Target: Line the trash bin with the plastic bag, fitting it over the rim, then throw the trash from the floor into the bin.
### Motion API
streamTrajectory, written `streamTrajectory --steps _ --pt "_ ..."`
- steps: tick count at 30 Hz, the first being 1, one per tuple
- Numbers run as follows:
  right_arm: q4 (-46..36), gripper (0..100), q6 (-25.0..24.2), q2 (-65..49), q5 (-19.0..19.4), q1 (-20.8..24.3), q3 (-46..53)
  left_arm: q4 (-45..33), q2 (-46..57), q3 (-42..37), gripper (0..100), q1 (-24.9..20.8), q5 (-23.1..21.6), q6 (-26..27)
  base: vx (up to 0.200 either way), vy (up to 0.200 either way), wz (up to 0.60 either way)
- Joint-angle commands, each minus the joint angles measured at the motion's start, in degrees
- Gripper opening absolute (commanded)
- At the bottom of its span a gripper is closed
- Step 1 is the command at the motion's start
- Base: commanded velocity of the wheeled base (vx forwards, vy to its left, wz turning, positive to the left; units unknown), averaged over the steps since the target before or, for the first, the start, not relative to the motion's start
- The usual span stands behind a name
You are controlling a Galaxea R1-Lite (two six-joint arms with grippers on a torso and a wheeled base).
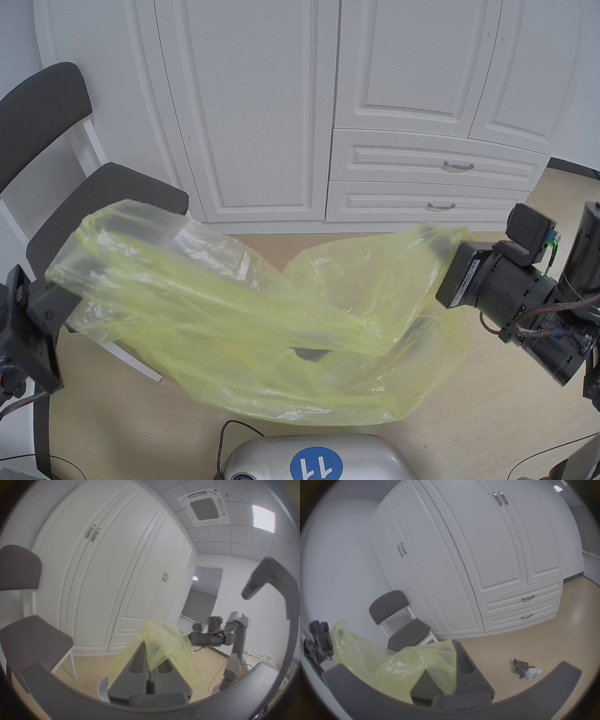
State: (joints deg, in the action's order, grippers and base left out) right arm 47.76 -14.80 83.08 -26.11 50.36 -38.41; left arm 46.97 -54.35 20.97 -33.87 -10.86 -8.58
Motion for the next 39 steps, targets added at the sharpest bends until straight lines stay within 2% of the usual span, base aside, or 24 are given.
streamTrajectory --steps 1,4,5,7,8,10,14,19,25,29,32,39 --pt "0.0 0 -1.0 -0.5 -0.5 -0.1 -1.6 0.0 -10.0 2.4 0 -0.1 4.2 -3.4 0.0 0.0 0.0" --pt "0.2 0 -1.9 1.9 -0.5 -0.1 -1.9 0.0 -14.1 2.8 0 0.0 6.4 -4.2 0.0 0.0 0.0" --pt "0.2 0 -2.3 3.4 -0.7 -0.1 -2.1 0.1 -19.0 2.9 0 0.3 9.0 -4.2 0.0 0.0 0.0" --pt "0.3 0 -2.4 4.1 -1.2 -0.1 -2.3 0.1 -21.5 2.9 0 0.4 10.8 -4.2 0.0 0.0 0.0" --pt "0.6 0 -2.4 5.3 -2.8 -0.1 -2.7 0.8 -25.3 3.3 0 0.7 13.6 -4.2 0.0 0.0 0.0" --pt "1.1 0 -2.3 6.3 -4.4 -0.3 -2.8 0.9 -28.2 4.0 0 2.1 15.8 -4.2 0.0 0.0 0.0" --pt "1.5 0 -1.5 7.7 -5.1 -1.4 -1.8 0.9 -31.0 4.4 0 5.2 15.8 -3.9 0.0 0.0 0.0" --pt "1.5 0 2.1 9.4 -5.1 -3.6 -0.1 1.1 -33.3 4.8 0 7.0 15.6 -3.8 0.0 0.0 0.0" --pt "1.5 0 11.4 10.1 -3.9 -9.4 6.6 1.2 -36.7 6.2 0 10.8 14.5 -3.8 0.0 0.0 0.0" --pt "1.5 0 17.2 10.7 -1.1 -13.9 9.1 1.2 -36.8 6.3 0 12.7 12.4 -3.7 0.0 0.0 0.0" --pt "1.5 0 19.1 10.9 -0.3 -15.3 9.9 1.2 -36.8 6.3 0 12.9 12.2 -3.5 0.0 0.0 0.0" --pt "1.5 0 21.0 11.5 -0.2 -15.4 10.8 1.2 -36.6 6.2 0 12.9 12.2 -3.3 0.0 0.0 0.0"
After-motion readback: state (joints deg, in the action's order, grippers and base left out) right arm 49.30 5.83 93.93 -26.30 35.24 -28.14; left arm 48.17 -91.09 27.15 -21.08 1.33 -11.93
